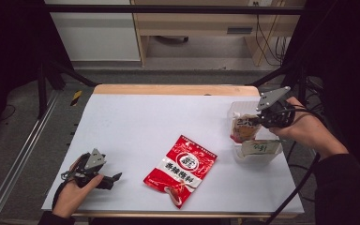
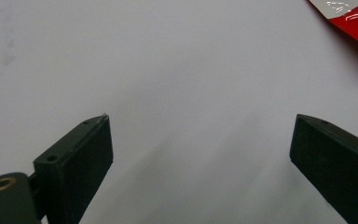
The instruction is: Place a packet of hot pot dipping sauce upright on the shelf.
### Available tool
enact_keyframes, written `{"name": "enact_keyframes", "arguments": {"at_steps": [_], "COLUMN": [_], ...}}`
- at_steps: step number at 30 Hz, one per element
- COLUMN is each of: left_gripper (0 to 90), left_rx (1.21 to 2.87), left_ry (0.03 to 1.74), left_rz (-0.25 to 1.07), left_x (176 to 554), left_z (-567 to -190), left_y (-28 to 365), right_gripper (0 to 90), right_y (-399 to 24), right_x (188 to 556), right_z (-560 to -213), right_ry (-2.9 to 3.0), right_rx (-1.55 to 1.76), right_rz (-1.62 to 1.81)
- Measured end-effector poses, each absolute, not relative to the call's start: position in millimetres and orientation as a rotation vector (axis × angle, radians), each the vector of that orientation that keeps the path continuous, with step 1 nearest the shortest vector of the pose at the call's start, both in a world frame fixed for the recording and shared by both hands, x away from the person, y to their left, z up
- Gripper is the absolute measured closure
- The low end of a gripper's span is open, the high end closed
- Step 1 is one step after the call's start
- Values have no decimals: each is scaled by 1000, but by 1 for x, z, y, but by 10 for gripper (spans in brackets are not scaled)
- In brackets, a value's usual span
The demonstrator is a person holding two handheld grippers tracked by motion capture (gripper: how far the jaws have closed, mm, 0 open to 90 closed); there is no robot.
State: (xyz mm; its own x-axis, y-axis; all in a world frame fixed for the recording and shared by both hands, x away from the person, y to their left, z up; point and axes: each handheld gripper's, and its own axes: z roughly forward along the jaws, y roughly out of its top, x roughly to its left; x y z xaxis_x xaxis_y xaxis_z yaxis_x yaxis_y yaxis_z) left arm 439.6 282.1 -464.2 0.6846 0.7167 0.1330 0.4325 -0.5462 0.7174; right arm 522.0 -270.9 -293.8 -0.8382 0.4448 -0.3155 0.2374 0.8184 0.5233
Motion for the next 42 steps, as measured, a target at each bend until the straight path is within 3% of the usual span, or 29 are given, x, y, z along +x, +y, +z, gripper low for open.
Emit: {"name": "enact_keyframes", "arguments": {"at_steps": [18,42], "left_gripper": [56,57], "left_rx": [2233,2250], "left_ry": [867,856], "left_rz": [552,538], "left_x": [439,438], "left_z": [-464,-465], "left_y": [281,279], "right_gripper": [877,867], "right_y": [-287,-286], "right_x": [517,527], "right_z": [-301,-336], "right_ry": [2572,2641], "right_rx": [560,645], "right_rz": [663,630]}}
